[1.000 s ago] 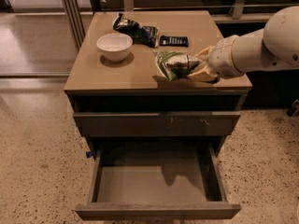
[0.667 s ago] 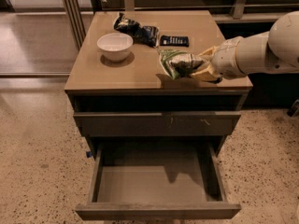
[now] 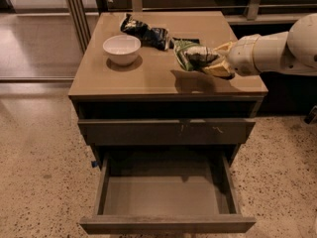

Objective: Pick green jalapeno chip bag from middle drawer and place on counter

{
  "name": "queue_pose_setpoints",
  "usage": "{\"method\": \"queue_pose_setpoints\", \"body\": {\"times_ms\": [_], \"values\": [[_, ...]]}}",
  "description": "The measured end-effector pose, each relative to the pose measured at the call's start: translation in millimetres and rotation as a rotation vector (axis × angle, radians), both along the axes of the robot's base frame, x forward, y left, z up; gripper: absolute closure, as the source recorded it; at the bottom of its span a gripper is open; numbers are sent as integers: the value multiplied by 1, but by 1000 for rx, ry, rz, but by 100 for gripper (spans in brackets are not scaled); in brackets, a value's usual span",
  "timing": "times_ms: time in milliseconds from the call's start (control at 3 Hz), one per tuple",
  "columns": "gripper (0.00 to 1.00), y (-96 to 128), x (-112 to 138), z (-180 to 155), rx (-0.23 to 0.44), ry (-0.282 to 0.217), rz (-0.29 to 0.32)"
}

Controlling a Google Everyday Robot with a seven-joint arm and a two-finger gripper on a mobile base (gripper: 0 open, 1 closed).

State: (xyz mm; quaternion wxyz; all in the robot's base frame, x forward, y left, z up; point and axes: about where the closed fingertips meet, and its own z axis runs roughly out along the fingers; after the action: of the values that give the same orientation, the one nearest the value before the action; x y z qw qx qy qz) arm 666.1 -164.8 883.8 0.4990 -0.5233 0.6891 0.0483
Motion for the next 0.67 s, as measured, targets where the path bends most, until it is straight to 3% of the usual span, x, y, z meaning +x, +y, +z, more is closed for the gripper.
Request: {"method": "queue_pose_setpoints", "body": {"times_ms": [667], "values": [[100,7,34,-15,77,53,35]]}}
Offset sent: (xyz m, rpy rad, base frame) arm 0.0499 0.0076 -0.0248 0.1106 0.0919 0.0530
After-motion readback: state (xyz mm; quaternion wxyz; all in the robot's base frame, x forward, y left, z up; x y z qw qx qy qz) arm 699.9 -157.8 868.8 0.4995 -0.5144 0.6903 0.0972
